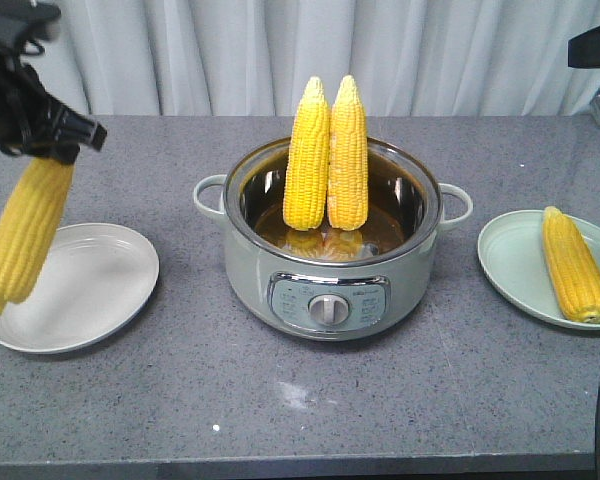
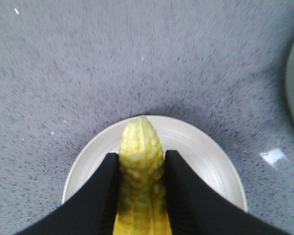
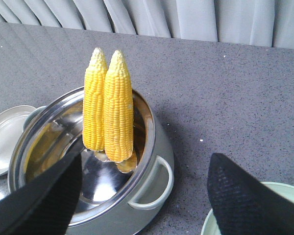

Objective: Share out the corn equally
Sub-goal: 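Lower the corn cob onto the cream plate and open the left gripper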

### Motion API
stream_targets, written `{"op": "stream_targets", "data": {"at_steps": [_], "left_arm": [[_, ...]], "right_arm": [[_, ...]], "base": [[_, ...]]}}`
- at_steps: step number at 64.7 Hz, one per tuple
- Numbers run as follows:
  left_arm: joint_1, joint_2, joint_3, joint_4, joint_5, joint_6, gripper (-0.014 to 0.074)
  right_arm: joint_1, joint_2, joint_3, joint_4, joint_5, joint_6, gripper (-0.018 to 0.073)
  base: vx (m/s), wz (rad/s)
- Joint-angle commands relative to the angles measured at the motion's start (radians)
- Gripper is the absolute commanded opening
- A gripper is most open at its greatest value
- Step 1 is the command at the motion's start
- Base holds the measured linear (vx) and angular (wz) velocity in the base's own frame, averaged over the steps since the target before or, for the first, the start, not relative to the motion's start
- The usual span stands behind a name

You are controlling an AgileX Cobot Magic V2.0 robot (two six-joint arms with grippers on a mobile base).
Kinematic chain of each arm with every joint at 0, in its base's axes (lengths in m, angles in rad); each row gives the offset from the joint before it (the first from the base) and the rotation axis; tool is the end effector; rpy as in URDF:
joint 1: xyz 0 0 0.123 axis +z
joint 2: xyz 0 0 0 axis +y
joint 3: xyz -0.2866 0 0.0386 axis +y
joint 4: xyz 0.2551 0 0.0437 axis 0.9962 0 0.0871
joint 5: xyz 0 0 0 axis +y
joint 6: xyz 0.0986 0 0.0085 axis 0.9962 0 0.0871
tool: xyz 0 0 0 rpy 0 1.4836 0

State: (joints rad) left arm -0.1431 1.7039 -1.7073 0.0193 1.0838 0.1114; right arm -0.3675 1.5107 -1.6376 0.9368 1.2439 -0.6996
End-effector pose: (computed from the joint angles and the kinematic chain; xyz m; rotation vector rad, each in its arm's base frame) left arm 0.3815 -0.0533 0.3635 0.3304 2.5424 0.0132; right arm 0.3179 -0.0414 0.4395 -0.2914 2.1220 0.6644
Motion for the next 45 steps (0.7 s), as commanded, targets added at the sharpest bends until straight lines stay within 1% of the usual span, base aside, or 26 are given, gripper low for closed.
{"op": "stream_targets", "data": {"at_steps": [1,10,24,31,37,45], "left_arm": [[0.012,-0.028,0.028,-0.001,-0.124,-0.014,-0.0008],[0.015,0.010,0.048,-0.002,-0.137,-0.016,-0.0008],[0.015,0.038,0.048,-0.009,-0.095,-0.016,-0.0003],[0.015,0.039,0.048,-0.009,-0.095,-0.014,0.0008],[0.015,0.039,0.048,-0.009,-0.096,-0.015,0.0038],[0.015,0.039,0.048,-0.009,-0.100,-0.015,0.0113]], "right_arm": [[-0.004,-0.036,-0.028,0.060,-0.002,-0.013,0.0515],[-0.004,-0.036,-0.028,0.060,0.000,-0.013,0.0515],[-0.004,-0.036,-0.028,0.060,0.006,-0.014,0.0515],[-0.004,-0.036,-0.028,0.060,0.006,-0.016,0.0515],[-0.004,-0.036,-0.028,0.060,0.006,-0.016,0.0515],[-0.004,-0.036,-0.028,0.060,0.008,-0.016,0.0515]], "base": [[0.00,0.00],[0.00,0.00],[0.00,0.00],[0.00,0.00],[0.00,0.00],[0.00,0.00]]}}
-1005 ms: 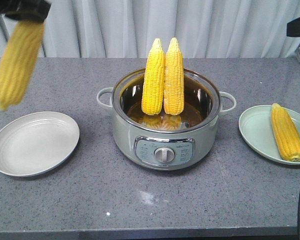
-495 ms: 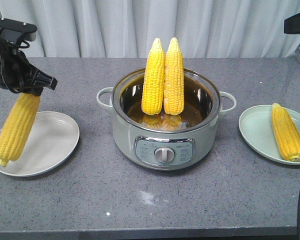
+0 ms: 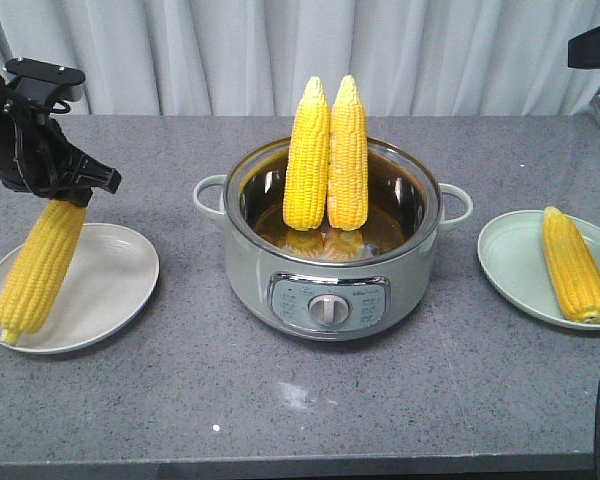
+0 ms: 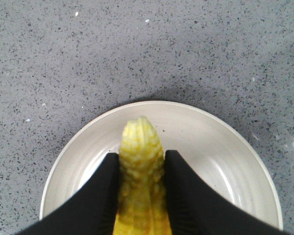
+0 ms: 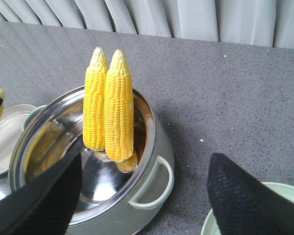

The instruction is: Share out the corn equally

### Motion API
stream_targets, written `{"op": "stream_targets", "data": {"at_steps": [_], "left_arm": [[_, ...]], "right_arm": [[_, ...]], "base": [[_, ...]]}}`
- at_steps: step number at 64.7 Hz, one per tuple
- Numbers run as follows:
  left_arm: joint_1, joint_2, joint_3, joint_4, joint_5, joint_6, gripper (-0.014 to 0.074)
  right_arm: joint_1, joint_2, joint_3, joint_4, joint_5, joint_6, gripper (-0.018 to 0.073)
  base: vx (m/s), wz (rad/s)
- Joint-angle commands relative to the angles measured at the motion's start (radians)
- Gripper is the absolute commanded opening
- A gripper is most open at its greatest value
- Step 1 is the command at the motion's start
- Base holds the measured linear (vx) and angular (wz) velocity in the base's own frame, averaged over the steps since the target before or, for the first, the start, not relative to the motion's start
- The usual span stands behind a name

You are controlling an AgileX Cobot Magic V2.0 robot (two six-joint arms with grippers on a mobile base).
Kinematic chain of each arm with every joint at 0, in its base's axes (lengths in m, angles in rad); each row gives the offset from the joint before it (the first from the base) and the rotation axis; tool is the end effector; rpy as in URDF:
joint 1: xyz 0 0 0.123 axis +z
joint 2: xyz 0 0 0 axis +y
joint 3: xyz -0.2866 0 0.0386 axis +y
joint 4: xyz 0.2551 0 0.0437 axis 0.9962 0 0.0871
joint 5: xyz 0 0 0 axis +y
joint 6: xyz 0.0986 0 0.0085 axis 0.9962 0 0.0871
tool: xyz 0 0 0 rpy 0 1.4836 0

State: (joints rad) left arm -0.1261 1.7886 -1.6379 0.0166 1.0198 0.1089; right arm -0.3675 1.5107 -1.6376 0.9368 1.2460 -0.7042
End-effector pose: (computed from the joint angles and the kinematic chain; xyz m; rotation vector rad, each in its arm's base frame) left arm 0.4016 -0.0495 0.3119 0.3179 2.6348 0.0160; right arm 0.3178 -0.0413 0.4394 -0.2976 2.1219 0.6631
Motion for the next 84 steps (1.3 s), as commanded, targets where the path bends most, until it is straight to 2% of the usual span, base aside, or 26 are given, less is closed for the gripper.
{"op": "stream_targets", "data": {"at_steps": [1,22,29,41,49,57,67,72,84], "left_arm": [[-0.002,-0.046,-0.022,-0.007,-0.036,-0.013,0.0128],[-0.002,-0.046,-0.022,-0.007,-0.033,-0.015,0.0404],[-0.002,-0.046,-0.022,-0.007,-0.032,-0.015,0.0434],[-0.002,-0.046,-0.030,-0.007,-0.017,-0.064,0.0433],[-0.002,-0.064,-0.048,-0.017,-0.005,-0.066,0.0433],[-0.002,-0.109,-0.065,-0.078,-0.013,-0.063,0.0433],[-0.002,-0.195,-0.064,-0.210,-0.048,-0.056,0.0433],[-0.002,-0.230,-0.064,-0.269,-0.075,-0.044,0.0432],[-0.002,-0.291,-0.064,-0.437,-0.111,0.024,0.0432]], "right_arm": [[-0.004,-0.036,-0.028,0.060,0.005,-0.011,0.0515],[-0.004,-0.036,-0.028,0.060,0.006,-0.011,0.0515],[-0.004,-0.036,-0.028,0.060,0.006,-0.011,0.0515],[-0.004,-0.036,-0.028,0.060,0.006,-0.012,0.0515],[-0.004,-0.036,-0.028,0.061,0.005,-0.020,0.0515],[-0.004,-0.036,-0.028,0.077,0.005,-0.036,0.0515],[0.029,-0.036,-0.028,0.193,-0.058,-0.098,0.0515],[0.092,-0.036,-0.028,0.240,-0.114,-0.155,0.0515],[0.295,0.033,-0.028,0.224,-0.308,-0.197,0.0517]], "base": [[0.00,0.00],[0.00,0.00],[0.00,0.00],[0.00,0.00],[0.00,0.00],[0.00,0.00],[0.00,0.00],[0.00,0.00],[0.00,0.00]]}}
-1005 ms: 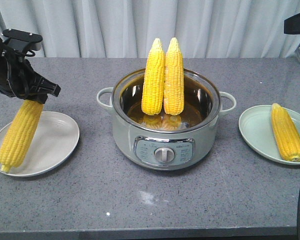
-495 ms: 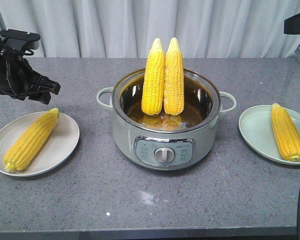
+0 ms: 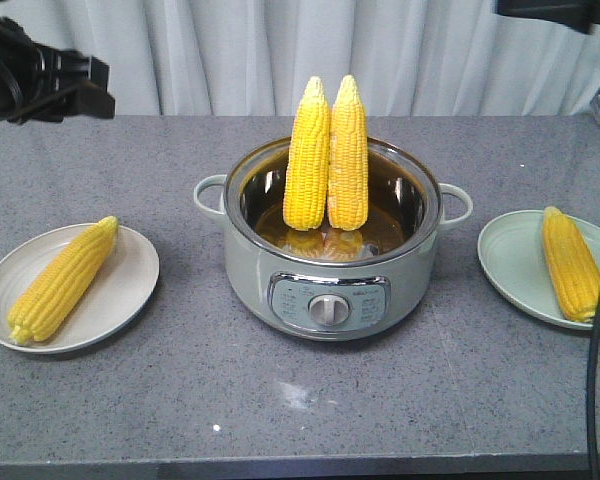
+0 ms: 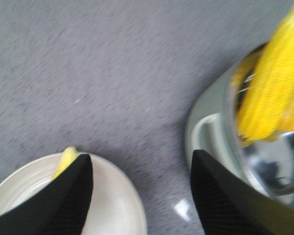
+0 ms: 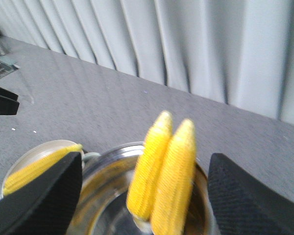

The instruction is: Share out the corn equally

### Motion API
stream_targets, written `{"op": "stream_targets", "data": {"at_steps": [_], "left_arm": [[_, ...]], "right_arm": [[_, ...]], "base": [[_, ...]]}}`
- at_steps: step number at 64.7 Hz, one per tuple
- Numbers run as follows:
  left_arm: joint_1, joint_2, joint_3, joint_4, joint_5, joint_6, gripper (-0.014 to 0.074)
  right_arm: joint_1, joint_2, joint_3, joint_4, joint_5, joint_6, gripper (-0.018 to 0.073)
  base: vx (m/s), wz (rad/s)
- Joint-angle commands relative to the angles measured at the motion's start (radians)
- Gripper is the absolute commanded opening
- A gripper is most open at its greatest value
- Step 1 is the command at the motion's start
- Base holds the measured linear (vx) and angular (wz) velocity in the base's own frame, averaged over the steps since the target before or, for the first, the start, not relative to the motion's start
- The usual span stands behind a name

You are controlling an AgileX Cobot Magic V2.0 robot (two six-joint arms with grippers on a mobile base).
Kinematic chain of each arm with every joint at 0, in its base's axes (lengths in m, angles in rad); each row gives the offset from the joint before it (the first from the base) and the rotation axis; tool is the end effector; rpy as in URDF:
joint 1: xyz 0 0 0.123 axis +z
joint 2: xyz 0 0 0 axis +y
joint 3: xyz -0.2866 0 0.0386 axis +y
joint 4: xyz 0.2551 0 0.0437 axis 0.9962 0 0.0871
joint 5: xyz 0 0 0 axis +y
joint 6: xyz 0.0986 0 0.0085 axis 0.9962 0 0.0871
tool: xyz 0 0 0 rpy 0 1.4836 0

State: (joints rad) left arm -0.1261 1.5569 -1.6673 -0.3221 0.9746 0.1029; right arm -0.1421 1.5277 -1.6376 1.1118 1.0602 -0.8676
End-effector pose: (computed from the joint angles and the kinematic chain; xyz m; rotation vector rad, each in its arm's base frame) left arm 0.3469 -0.0701 0.4163 0.1851 2.3189 -0.4127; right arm 0.3375 0.0300 0.4543 -0.4954 1.8644 0.7558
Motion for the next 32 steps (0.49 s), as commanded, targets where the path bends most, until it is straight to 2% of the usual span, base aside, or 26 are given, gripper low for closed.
{"op": "stream_targets", "data": {"at_steps": [1,8,12,17,32], "left_arm": [[-0.002,-0.062,-0.034,-0.115,-0.068,0.038,0.0432],[-0.002,-0.073,-0.034,-0.207,-0.069,0.092,0.0432],[-0.006,-0.073,-0.034,-0.234,-0.067,0.109,0.0432],[-0.007,-0.072,-0.034,-0.241,-0.060,0.109,0.0432],[-0.007,-0.070,-0.034,-0.240,-0.054,0.109,0.0432]], "right_arm": [[0.088,0.025,-0.028,0.044,-0.133,-0.045,0.0517],[0.174,0.107,-0.028,0.034,-0.224,-0.100,0.0524],[0.210,0.147,-0.028,0.032,-0.298,-0.125,0.0531],[0.233,0.188,-0.029,0.039,-0.360,-0.133,0.0540],[0.262,0.297,-0.099,0.031,-0.367,-0.137,0.0552]], "base": [[0.00,0.00],[0.00,0.00],[0.00,0.00],[0.00,0.00],[0.00,0.00]]}}
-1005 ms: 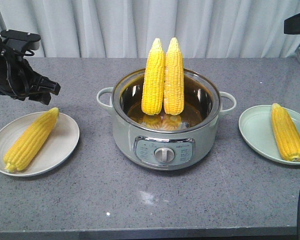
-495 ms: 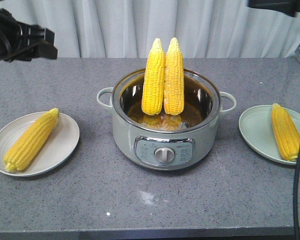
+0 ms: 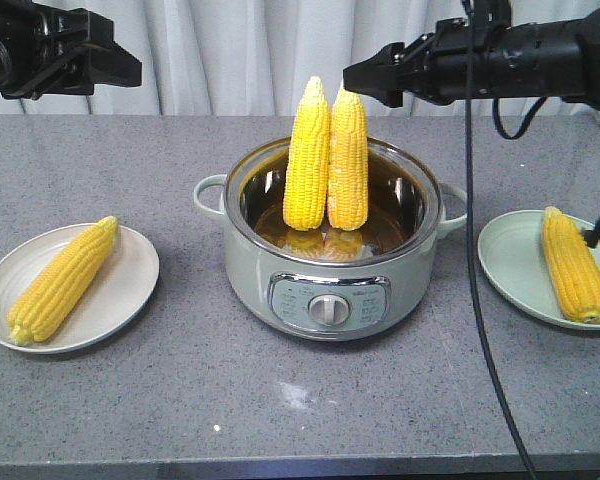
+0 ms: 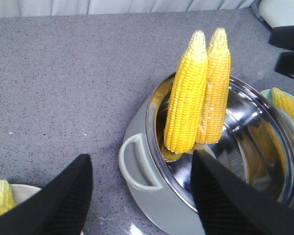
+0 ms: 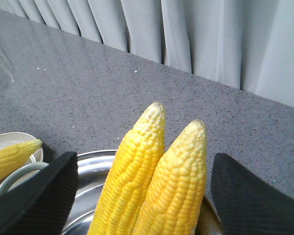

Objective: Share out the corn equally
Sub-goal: 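Reach the right gripper into the pot and grasp the farther corn cob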

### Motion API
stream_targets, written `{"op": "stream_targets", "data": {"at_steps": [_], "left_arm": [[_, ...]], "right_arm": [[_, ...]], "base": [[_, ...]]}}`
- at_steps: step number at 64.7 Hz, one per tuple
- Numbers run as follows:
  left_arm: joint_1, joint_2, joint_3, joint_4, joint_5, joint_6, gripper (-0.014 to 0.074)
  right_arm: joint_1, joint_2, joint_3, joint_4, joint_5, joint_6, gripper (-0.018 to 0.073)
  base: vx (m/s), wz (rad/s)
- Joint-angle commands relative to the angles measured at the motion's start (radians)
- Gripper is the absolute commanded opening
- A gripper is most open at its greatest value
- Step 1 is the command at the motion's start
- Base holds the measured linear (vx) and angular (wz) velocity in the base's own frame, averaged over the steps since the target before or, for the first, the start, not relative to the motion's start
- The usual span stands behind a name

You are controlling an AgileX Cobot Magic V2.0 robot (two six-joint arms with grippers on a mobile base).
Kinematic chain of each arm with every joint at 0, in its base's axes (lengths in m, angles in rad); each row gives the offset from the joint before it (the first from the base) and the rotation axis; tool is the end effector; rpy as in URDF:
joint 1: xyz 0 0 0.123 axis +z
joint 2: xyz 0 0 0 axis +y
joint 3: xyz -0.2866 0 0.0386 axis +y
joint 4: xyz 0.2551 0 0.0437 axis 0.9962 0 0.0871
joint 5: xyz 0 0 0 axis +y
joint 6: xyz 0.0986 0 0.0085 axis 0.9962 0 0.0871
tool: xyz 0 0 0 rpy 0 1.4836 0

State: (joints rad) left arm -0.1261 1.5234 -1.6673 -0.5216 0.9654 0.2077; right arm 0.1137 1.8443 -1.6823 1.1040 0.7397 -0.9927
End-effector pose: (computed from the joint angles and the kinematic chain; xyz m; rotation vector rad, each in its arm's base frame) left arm 0.3343 -0.0833 0.4351 0.2511 2.2201 -0.5992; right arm 0.4343 0.1096 0.3551 -0.5368 1.9325 0.7131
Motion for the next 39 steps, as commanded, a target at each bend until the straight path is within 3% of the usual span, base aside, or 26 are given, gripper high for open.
{"op": "stream_targets", "data": {"at_steps": [1,39], "left_arm": [[-0.007,-0.037,-0.034,-0.041,-0.044,0.004,0.0432],[-0.007,-0.037,-0.034,-0.040,-0.033,0.004,0.0428]], "right_arm": [[0.008,-0.013,-0.059,0.041,-0.052,-0.012,0.0552],[0.016,0.129,-0.062,0.068,-0.086,-0.012,0.0519]], "base": [[0.00,0.00],[0.00,0.00]]}}
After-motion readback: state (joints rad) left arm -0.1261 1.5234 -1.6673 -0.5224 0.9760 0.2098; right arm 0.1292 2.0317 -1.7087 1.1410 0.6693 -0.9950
